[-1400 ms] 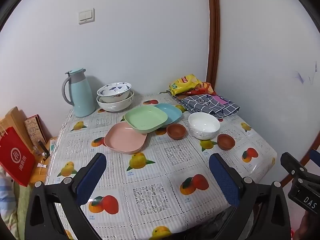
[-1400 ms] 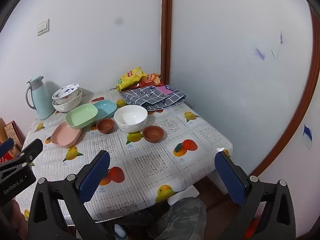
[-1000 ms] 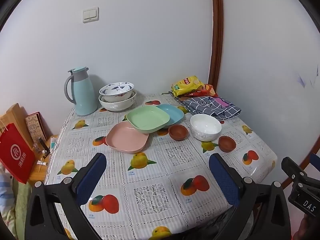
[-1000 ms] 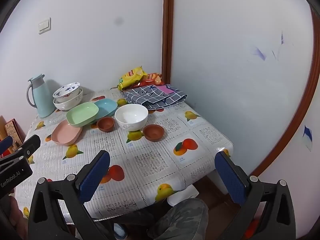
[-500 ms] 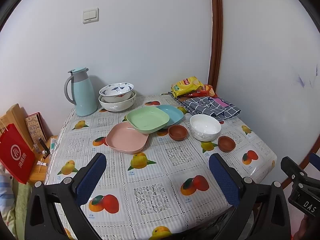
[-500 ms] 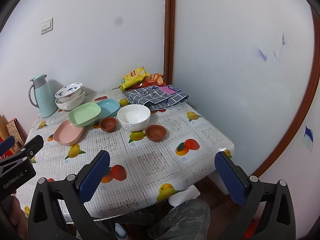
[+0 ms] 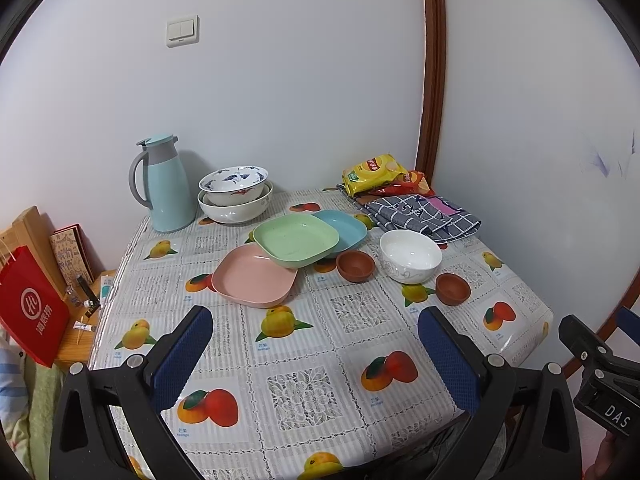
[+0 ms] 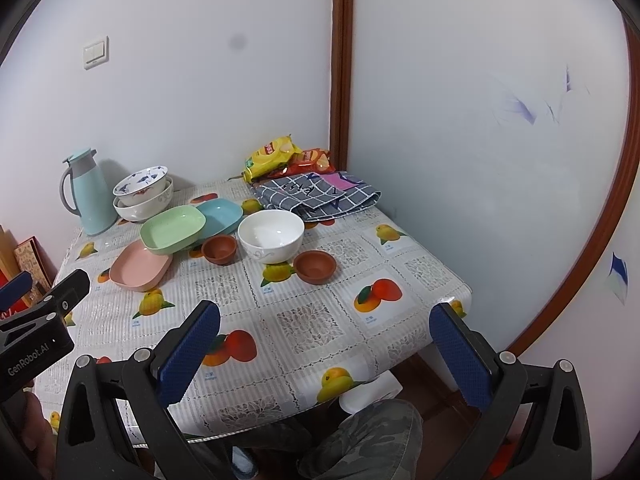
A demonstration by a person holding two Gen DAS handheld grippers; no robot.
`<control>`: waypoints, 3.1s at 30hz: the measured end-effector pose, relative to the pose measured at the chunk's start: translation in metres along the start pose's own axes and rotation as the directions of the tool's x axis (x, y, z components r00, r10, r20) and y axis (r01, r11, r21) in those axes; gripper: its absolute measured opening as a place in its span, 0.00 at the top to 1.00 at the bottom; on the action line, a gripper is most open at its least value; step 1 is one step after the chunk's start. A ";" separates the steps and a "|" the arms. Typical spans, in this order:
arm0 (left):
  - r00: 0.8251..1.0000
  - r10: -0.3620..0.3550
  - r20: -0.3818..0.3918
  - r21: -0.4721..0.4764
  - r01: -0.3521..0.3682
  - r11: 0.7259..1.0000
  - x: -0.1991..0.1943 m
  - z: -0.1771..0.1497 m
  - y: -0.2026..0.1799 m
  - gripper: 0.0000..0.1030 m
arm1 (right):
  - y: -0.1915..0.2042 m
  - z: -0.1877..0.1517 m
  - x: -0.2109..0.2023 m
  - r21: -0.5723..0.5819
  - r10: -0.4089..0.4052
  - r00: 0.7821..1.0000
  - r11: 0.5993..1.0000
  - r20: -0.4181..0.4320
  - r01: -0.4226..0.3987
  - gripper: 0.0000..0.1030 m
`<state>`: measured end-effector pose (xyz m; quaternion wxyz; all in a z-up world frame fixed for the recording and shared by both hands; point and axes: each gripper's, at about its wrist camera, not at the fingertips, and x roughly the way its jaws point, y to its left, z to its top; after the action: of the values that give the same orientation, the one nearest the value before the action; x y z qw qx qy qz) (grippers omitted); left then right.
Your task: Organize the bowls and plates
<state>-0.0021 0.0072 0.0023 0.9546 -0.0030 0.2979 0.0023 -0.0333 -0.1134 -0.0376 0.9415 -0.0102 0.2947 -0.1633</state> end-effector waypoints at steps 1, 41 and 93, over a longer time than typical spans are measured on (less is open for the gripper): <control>1.000 0.001 0.000 0.000 -0.001 1.000 0.000 0.000 0.000 0.00 | 0.000 0.000 0.000 -0.001 0.001 1.000 1.000 0.000 -0.001 0.00; 1.000 0.000 -0.006 -0.012 0.000 1.000 0.012 0.003 0.005 0.00 | 0.008 0.002 0.005 -0.014 0.006 1.000 1.000 -0.008 -0.007 0.00; 0.979 -0.008 -0.202 -0.119 -0.016 0.993 0.183 0.055 0.066 0.00 | 0.067 0.082 0.148 -0.002 0.143 0.989 0.990 -0.032 -0.144 0.01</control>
<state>0.1790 0.0738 -0.0569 0.9175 -0.0599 0.3925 0.0217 0.1470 -0.1027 -0.0588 0.9459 0.0116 0.3101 -0.0946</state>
